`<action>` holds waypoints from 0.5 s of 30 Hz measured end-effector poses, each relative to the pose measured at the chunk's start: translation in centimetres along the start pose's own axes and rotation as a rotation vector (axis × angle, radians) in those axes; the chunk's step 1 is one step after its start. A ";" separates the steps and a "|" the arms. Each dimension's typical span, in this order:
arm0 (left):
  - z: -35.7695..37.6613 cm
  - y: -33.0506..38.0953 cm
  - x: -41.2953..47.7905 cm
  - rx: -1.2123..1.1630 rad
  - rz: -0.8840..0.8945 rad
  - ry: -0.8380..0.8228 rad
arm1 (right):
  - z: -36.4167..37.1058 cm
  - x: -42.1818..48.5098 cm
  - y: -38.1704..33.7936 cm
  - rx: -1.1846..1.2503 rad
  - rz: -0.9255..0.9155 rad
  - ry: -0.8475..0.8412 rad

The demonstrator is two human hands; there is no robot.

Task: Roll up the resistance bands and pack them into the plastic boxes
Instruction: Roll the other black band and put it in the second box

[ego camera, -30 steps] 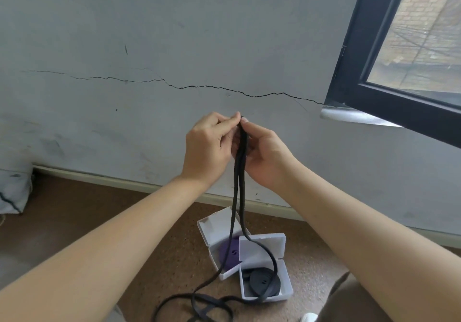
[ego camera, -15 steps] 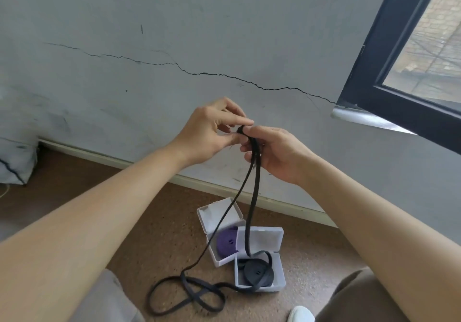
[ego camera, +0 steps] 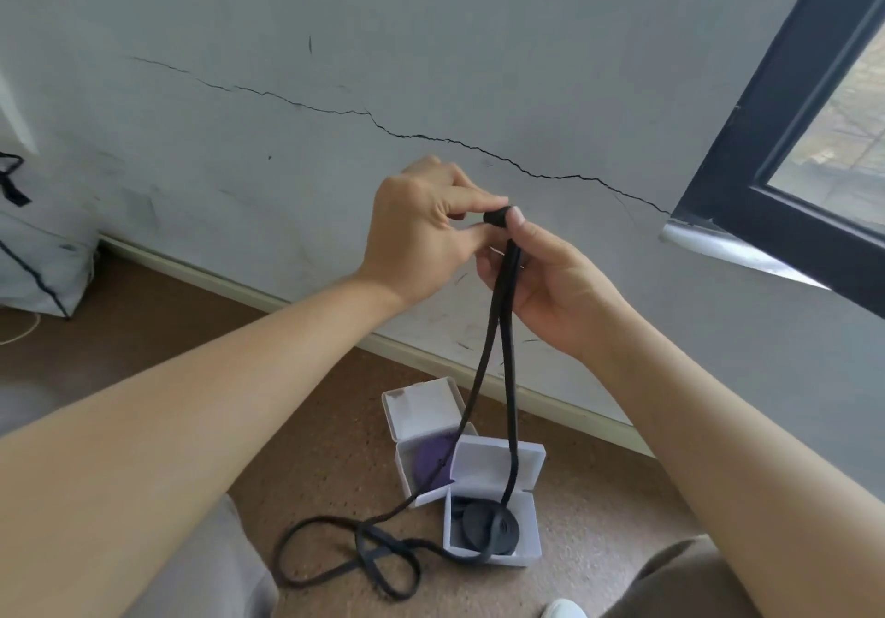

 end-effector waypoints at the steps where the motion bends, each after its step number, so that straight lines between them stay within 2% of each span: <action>1: 0.1 0.2 -0.2 0.020 -0.002 0.041 | 0.3 -0.1 0.0 0.035 0.001 0.012; 5: 0.0 0.9 -0.5 0.075 0.005 0.158 | 1.3 -0.4 0.1 0.171 -0.025 0.053; 8: 0.1 0.9 -0.6 0.058 0.008 0.144 | 1.4 -0.5 -0.3 0.095 -0.064 0.016; 12: 0.4 0.8 -0.6 0.048 0.054 0.002 | -0.1 -0.1 -1.3 -0.180 -0.086 -0.008; 15: 0.3 0.4 -0.3 0.001 0.110 -0.195 | -1.4 -0.1 -2.0 -0.350 -0.061 -0.012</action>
Point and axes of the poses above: each hand's wrist, its own x-axis towards the middle knuckle, its own z-axis out of the palm, y = z × x, the point moved 5 cm from there along x, towards the middle knuckle, and after that the axes turned 4 degrees about x, right-handed, at the moved point
